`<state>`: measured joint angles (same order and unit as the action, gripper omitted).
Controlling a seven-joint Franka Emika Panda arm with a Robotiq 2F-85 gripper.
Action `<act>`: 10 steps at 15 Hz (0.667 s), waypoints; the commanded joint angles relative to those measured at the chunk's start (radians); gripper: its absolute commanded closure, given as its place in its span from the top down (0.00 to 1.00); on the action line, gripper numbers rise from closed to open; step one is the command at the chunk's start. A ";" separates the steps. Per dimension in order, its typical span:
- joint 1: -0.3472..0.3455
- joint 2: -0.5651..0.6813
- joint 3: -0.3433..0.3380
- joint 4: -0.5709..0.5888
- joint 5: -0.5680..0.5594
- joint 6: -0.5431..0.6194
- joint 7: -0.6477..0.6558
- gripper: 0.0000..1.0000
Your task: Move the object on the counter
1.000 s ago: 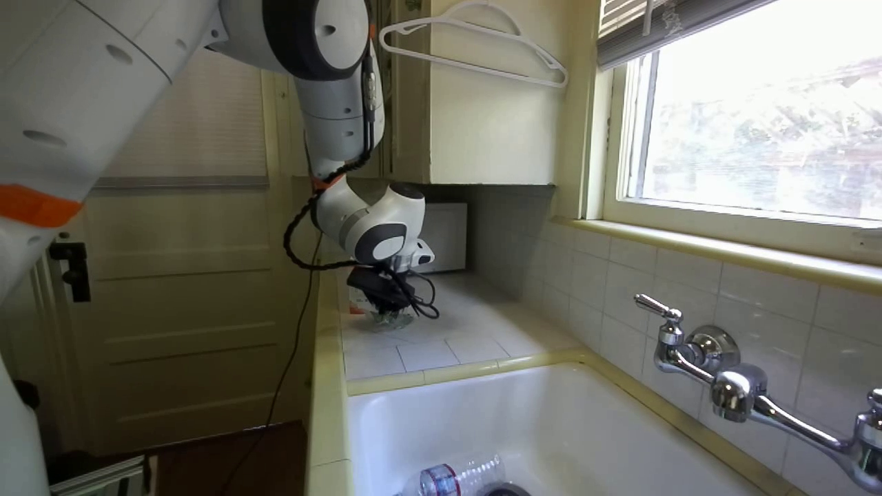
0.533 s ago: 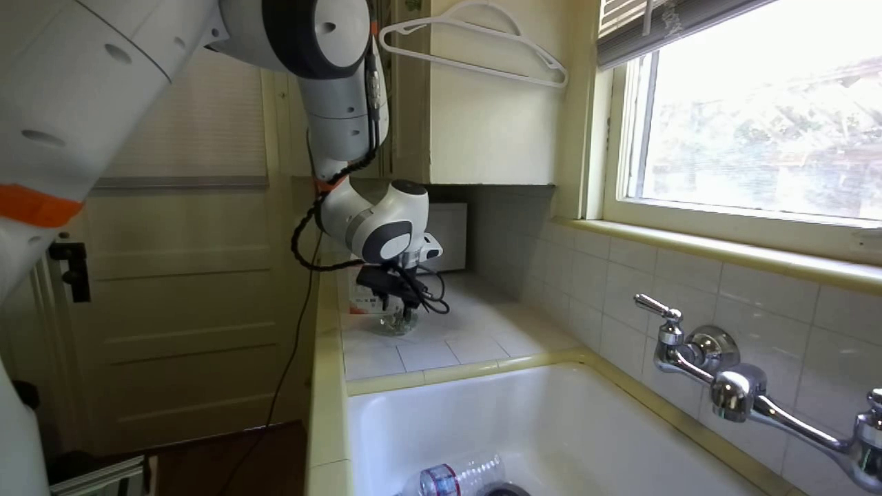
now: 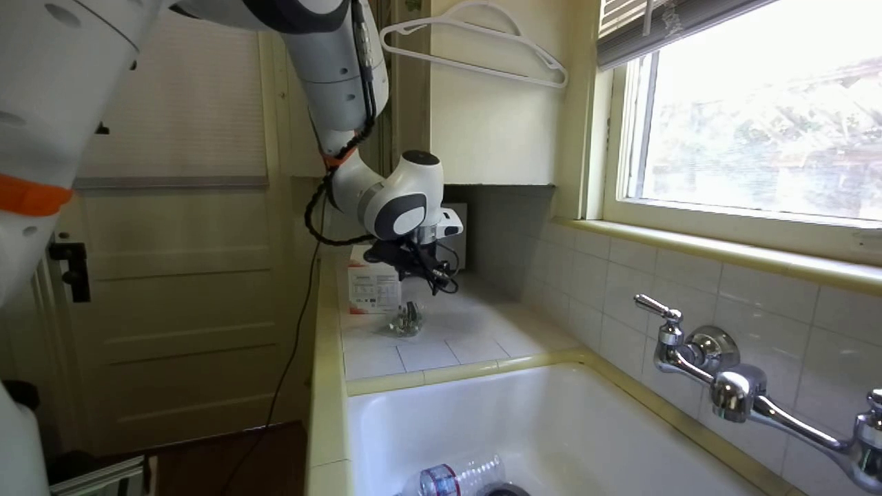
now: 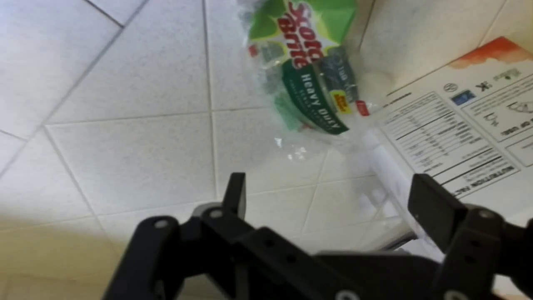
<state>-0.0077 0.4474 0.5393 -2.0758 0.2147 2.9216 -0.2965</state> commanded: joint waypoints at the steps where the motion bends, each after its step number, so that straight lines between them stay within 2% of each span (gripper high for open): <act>1: 0.025 -0.089 -0.104 -0.090 -0.007 0.015 0.085 1.00; 3: 0.034 -0.128 -0.169 -0.119 -0.023 -0.008 0.118 1.00; 5: 0.078 -0.189 -0.285 -0.148 -0.084 -0.058 0.201 1.00; 9: 0.122 -0.303 -0.450 -0.137 -0.207 -0.263 0.409 1.00; 10: 0.124 -0.326 -0.473 -0.124 -0.242 -0.332 0.460 1.00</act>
<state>0.0738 0.2292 0.1537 -2.1825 0.0693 2.7481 -0.0006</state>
